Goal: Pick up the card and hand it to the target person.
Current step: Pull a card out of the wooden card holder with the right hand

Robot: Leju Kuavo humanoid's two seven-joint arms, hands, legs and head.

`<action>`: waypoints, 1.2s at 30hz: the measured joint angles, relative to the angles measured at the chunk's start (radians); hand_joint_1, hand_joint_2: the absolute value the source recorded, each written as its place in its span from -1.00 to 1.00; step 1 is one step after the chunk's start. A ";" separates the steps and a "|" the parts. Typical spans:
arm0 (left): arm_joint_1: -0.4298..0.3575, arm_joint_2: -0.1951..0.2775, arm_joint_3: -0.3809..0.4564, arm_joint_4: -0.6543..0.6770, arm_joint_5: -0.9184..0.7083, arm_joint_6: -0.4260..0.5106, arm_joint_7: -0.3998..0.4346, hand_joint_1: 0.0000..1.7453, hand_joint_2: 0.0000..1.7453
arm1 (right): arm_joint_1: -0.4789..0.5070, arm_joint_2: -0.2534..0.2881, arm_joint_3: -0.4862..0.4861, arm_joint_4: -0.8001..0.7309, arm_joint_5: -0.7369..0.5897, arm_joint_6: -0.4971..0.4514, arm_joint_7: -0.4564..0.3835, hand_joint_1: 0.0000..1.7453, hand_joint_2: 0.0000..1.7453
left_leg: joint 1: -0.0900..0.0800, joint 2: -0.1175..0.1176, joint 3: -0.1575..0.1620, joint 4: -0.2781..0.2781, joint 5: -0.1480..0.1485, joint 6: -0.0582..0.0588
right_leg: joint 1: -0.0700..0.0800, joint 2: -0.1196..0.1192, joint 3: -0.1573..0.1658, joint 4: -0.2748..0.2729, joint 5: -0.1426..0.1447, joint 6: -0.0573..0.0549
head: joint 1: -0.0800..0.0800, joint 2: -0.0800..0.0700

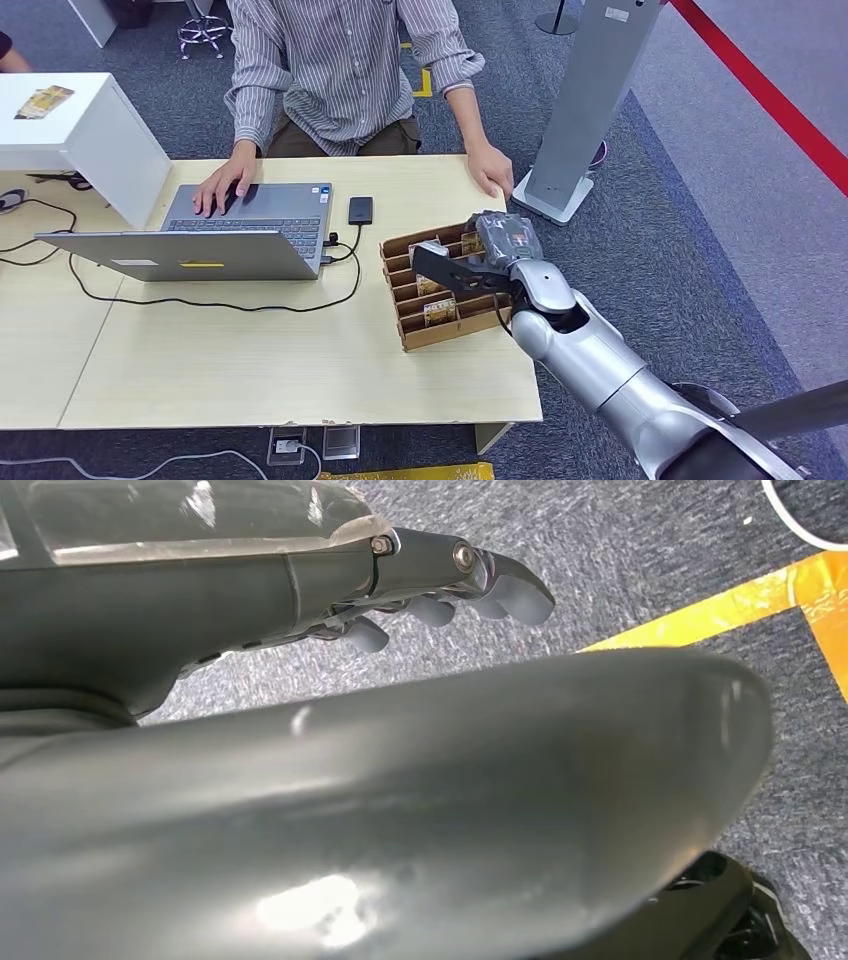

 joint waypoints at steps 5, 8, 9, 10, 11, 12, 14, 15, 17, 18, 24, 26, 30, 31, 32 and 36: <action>0.001 0.000 0.000 0.000 0.000 0.003 -0.001 -1.00 -1.00 | -0.006 0.006 0.001 0.018 -0.007 -0.009 0.000 0.11 1.00 | 0.000 0.000 0.000 0.000 0.000 0.000 | 0.000 0.000 0.000 0.000 0.000 0.000 | 0.001 0.000; 0.001 0.000 0.000 0.000 0.001 0.004 -0.002 -1.00 -1.00 | -0.007 0.006 0.002 0.026 -0.009 -0.013 0.001 0.28 1.00 | 0.000 0.000 0.000 0.000 0.000 0.000 | 0.000 0.000 0.000 0.000 0.000 0.000 | 0.001 0.000; 0.001 0.000 0.000 0.000 0.001 0.004 -0.002 -1.00 -1.00 | -0.008 0.006 0.002 0.029 -0.010 -0.013 0.001 0.32 1.00 | 0.000 0.000 0.000 0.000 0.000 0.000 | 0.000 0.000 0.000 0.000 0.000 0.000 | 0.001 0.000; 0.001 0.000 0.000 0.000 0.001 0.004 -0.002 -1.00 -1.00 | -0.008 0.006 0.003 0.031 -0.010 -0.013 0.001 0.35 1.00 | 0.000 0.000 0.000 0.000 0.000 0.000 | 0.000 0.000 0.000 0.000 0.000 0.000 | 0.001 0.000; 0.001 0.000 0.000 0.000 0.001 0.004 -0.002 -1.00 -1.00 | -0.008 0.007 0.003 0.033 -0.011 -0.014 0.001 0.36 1.00 | 0.000 0.000 0.000 0.000 0.000 0.000 | 0.000 0.000 0.000 0.000 0.000 0.000 | 0.001 0.000; 0.001 0.000 0.000 0.000 0.001 0.004 -0.002 -1.00 -1.00 | -0.008 0.007 0.004 0.035 -0.011 -0.015 0.001 0.38 1.00 | 0.000 0.000 0.000 0.000 0.000 0.000 | 0.000 0.000 0.000 0.000 0.000 0.000 | 0.001 0.000; 0.001 0.000 0.000 0.000 0.001 0.004 -0.002 -1.00 -1.00 | -0.008 0.007 0.005 0.038 -0.011 -0.018 0.001 0.44 1.00 | 0.000 0.000 0.000 0.000 0.000 0.000 | 0.000 0.000 0.000 0.000 0.000 0.000 | 0.001 0.000; 0.001 0.000 0.000 0.000 0.001 0.004 -0.002 -1.00 -1.00 | -0.008 0.007 0.005 0.040 -0.011 -0.018 0.001 0.46 1.00 | 0.000 0.000 0.000 0.000 0.000 0.000 | 0.000 0.000 0.000 0.000 0.000 0.000 | 0.000 0.000; 0.001 0.000 0.000 0.000 0.001 0.003 -0.002 -1.00 -1.00 | -0.010 0.007 0.005 0.042 -0.011 -0.020 0.001 0.49 1.00 | 0.000 0.000 0.000 0.000 0.000 0.000 | 0.000 0.000 0.000 0.000 0.000 0.000 | 0.000 0.000; 0.000 0.000 0.000 0.000 0.001 0.003 -0.003 -1.00 -1.00 | -0.011 0.007 0.006 0.044 -0.011 -0.021 0.001 0.50 1.00 | 0.000 0.000 0.000 0.000 0.000 0.000 | 0.000 0.000 0.000 0.000 0.000 0.000 | 0.000 0.000; 0.000 0.000 0.000 0.000 0.001 0.002 -0.003 -1.00 -0.50 | -0.019 0.008 0.007 0.054 -0.015 -0.022 0.000 0.59 1.00 | 0.000 0.000 0.000 0.000 0.000 0.000 | 0.000 0.000 0.000 0.000 0.000 0.000 | 0.001 0.000; 0.000 0.000 0.000 0.000 0.001 0.002 -0.003 -1.00 0.50 | -0.020 0.010 0.007 0.057 -0.017 -0.024 0.000 0.67 1.00 | 0.000 0.000 0.000 0.000 0.000 0.000 | 0.000 0.000 0.000 0.000 0.000 0.000 | 0.001 0.000; 0.000 0.000 0.000 0.000 -0.003 0.002 -0.005 -1.00 1.00 | -0.022 0.012 0.007 0.062 -0.021 -0.030 0.000 0.70 1.00 | 0.000 0.000 0.000 0.000 0.000 0.000 | 0.000 0.000 0.000 0.000 0.000 0.000 | 0.001 0.000; 0.000 0.000 0.000 0.000 -0.005 0.001 -0.007 -1.00 1.00 | -0.023 0.013 0.007 0.064 -0.022 -0.031 0.000 0.70 1.00 | 0.000 0.000 0.000 0.000 0.000 0.000 | 0.000 0.000 0.000 0.000 0.000 0.000 | 0.001 0.000; 0.000 0.000 0.000 0.000 -0.006 -0.001 -0.009 -1.00 1.00 | -0.024 0.013 0.007 0.066 -0.022 -0.031 -0.001 0.70 1.00 | 0.000 0.000 0.000 0.000 0.000 0.000 | 0.000 0.000 0.000 0.000 0.000 0.000 | 0.001 0.000; 0.000 0.000 0.000 0.000 -0.006 -0.007 -0.019 -1.00 1.00 | -0.026 0.014 0.008 0.069 -0.023 -0.036 -0.001 0.70 1.00 | 0.000 0.000 0.001 0.000 0.000 0.000 | 0.000 0.000 0.000 0.000 0.000 0.000 | 0.000 0.000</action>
